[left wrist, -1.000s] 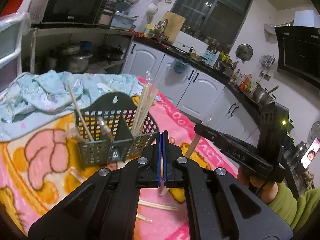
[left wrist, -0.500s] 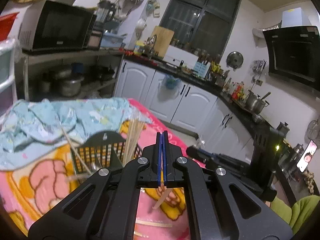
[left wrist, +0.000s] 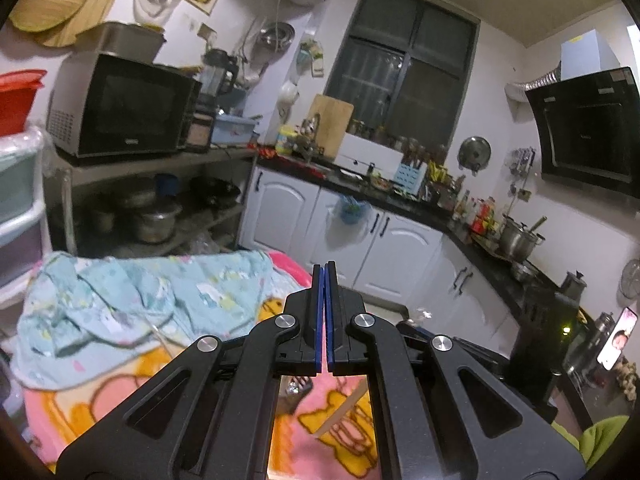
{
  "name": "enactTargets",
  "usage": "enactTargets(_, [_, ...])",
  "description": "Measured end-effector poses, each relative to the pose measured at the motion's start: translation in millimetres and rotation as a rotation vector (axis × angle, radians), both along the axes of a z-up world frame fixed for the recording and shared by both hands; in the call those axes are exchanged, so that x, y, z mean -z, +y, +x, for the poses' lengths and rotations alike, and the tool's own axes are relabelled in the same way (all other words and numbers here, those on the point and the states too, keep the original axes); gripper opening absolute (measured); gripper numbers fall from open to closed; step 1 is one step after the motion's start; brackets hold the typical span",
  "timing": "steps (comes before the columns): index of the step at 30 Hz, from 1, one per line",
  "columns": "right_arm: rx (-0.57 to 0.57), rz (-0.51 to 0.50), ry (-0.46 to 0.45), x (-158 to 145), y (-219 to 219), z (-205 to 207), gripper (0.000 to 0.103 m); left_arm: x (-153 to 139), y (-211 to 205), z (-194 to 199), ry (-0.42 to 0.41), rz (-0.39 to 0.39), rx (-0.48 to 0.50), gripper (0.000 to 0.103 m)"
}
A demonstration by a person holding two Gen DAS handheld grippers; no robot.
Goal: Organize utensils
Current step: 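Lower the held wrapped chopsticks upright into the green caddy with the right gripper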
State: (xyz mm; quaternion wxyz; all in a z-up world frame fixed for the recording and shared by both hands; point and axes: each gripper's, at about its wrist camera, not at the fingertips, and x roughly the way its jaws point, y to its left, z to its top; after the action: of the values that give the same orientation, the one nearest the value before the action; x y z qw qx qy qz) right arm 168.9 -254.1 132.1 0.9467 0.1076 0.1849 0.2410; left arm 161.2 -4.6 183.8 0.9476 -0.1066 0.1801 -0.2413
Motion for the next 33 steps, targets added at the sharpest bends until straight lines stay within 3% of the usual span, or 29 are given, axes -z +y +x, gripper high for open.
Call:
enactTargets(14, [-0.030, 0.023, -0.142, -45, 21, 28, 0.006, -22, 33, 7, -0.060, 0.016, -0.128, 0.000])
enactTargets(33, [-0.033, -0.037, -0.153, -22, 55, 57, 0.006, 15, 50, 28, 0.027, 0.019, -0.159, 0.000])
